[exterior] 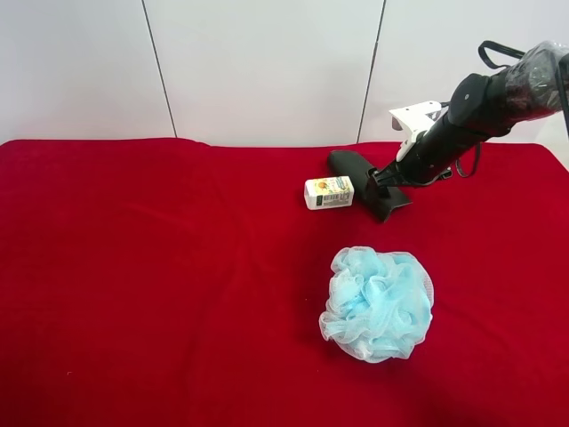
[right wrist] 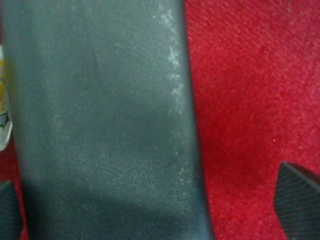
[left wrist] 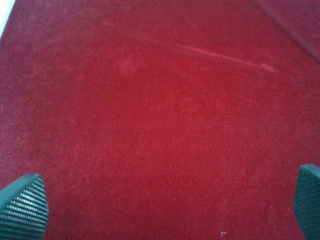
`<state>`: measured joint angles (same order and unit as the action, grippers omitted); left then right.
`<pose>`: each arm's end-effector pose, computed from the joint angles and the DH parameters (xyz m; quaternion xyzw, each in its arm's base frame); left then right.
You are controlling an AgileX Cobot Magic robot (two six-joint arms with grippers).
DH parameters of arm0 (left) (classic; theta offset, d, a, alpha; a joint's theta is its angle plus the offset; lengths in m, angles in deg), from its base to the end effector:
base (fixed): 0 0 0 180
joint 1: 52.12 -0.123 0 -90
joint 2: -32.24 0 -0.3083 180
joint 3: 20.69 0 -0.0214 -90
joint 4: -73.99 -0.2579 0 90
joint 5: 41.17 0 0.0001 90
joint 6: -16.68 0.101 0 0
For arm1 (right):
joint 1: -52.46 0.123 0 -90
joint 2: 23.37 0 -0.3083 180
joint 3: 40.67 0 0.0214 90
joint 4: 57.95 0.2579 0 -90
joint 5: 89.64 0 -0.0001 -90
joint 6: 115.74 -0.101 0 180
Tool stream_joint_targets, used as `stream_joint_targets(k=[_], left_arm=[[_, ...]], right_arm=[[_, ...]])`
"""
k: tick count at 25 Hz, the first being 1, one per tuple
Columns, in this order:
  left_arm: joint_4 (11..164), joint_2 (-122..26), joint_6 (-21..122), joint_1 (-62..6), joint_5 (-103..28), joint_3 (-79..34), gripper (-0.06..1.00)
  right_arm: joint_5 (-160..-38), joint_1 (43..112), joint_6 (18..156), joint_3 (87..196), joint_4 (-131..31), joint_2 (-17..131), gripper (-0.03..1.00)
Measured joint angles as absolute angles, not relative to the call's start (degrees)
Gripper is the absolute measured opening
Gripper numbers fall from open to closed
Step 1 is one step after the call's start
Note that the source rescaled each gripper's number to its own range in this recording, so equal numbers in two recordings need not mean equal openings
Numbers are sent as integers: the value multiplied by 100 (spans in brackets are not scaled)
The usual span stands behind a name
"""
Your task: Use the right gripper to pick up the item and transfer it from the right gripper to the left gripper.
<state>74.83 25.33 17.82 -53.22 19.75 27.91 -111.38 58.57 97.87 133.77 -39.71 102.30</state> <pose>-0.0152 -0.0016 0.2787 0.0006 0.8500 0.0030 0.5268 0.4312 0.0580 0.1310 -0.2044 0.9469 0.0340 0.2459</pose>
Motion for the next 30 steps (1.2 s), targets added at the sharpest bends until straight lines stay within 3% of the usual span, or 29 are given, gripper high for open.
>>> stream_joint_targets(k=[14, 17, 22, 30], left_arm=[[7483, 2533, 1782, -5322, 1975, 2791, 98], [7483, 2533, 1782, -5322, 1975, 2791, 98], [7483, 2533, 1782, -5322, 1975, 2791, 98], [7483, 2533, 1782, -5322, 1975, 2791, 98]], right_arm=[[-11006, 5857, 9805, 13381, -3631, 10487, 99], [-10983, 5857, 9805, 13381, -3613, 10487, 81], [-10737, 5857, 9805, 13381, -3571, 10487, 15], [-10681, 5857, 9805, 13381, -3567, 10487, 12]])
